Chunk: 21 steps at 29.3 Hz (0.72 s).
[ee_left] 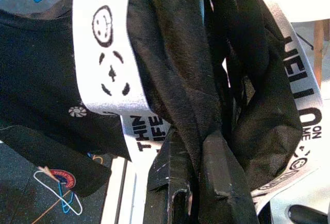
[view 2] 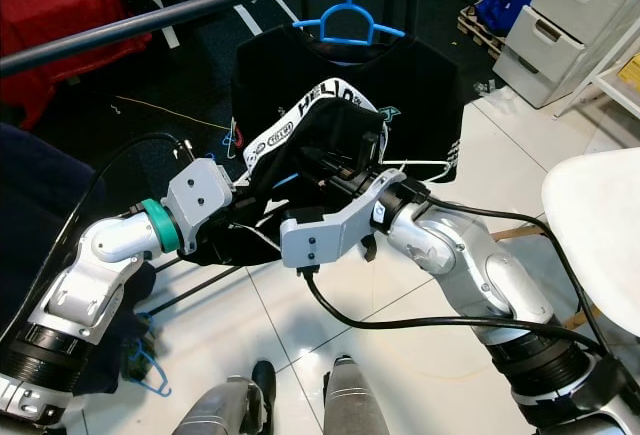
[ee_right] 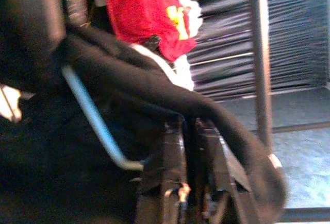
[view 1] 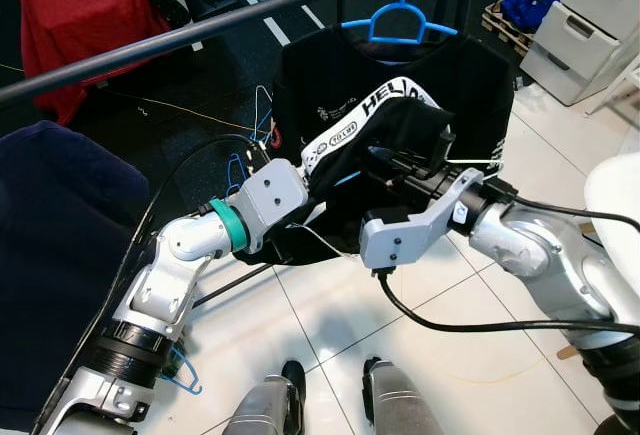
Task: Hang hanger
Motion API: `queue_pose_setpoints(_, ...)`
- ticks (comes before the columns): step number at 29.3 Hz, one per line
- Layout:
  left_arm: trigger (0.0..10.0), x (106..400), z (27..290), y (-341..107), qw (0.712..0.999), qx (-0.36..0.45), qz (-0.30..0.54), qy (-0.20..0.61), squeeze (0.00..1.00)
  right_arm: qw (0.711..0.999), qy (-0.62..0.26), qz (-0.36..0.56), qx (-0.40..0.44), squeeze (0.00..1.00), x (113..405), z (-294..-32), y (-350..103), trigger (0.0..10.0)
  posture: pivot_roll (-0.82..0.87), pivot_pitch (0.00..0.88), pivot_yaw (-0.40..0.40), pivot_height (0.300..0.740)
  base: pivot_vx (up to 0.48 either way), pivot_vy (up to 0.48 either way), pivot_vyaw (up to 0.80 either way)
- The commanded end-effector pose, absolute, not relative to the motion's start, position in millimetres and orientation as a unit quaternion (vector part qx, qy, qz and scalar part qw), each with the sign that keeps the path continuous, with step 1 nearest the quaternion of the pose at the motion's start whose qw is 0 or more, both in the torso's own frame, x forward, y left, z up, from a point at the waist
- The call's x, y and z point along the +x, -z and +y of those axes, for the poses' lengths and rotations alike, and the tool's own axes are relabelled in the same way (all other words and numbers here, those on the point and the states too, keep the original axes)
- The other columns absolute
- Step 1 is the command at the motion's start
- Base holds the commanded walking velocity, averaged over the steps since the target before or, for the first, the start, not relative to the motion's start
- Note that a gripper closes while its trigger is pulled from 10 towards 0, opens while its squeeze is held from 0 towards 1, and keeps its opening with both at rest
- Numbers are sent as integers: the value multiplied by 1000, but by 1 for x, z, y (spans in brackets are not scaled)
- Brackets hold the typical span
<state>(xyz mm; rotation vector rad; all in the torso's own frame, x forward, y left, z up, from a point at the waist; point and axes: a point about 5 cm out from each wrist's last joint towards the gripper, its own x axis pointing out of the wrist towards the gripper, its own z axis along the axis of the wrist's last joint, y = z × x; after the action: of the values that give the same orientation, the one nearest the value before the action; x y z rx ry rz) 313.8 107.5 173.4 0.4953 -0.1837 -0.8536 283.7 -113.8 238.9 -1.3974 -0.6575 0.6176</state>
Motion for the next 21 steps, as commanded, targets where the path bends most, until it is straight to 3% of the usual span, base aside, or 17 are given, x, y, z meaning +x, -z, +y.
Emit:
queue_pose_setpoints(1,10000,313,106,-173,873,238,-90,416,0,673,-273,-308,-614,0,281,-112,-244,0,-291,154,134,740,0,0,0)
queue_pose_setpoints(5,10000,312,106,-172,872,238,-89,419,0,675,-186,-414,-582,0,273,-105,-296,0,-293,157,134,740,0,0,0)
queue_pose_setpoints(7,10000,312,105,-172,872,238,-89,419,0,675,-166,-424,-581,0,273,-108,-304,0,-294,157,134,740,0,0,0)
queue_pose_setpoints(18,10000,300,114,-177,847,261,-102,451,0,694,-135,-367,-605,0,293,-138,-295,0,-285,159,128,740,0,0,0)
queue_pose_setpoints(21,10000,284,117,-184,803,320,-134,485,0,709,-130,-334,-607,0,301,-150,-288,0,-276,161,128,740,0,0,0)
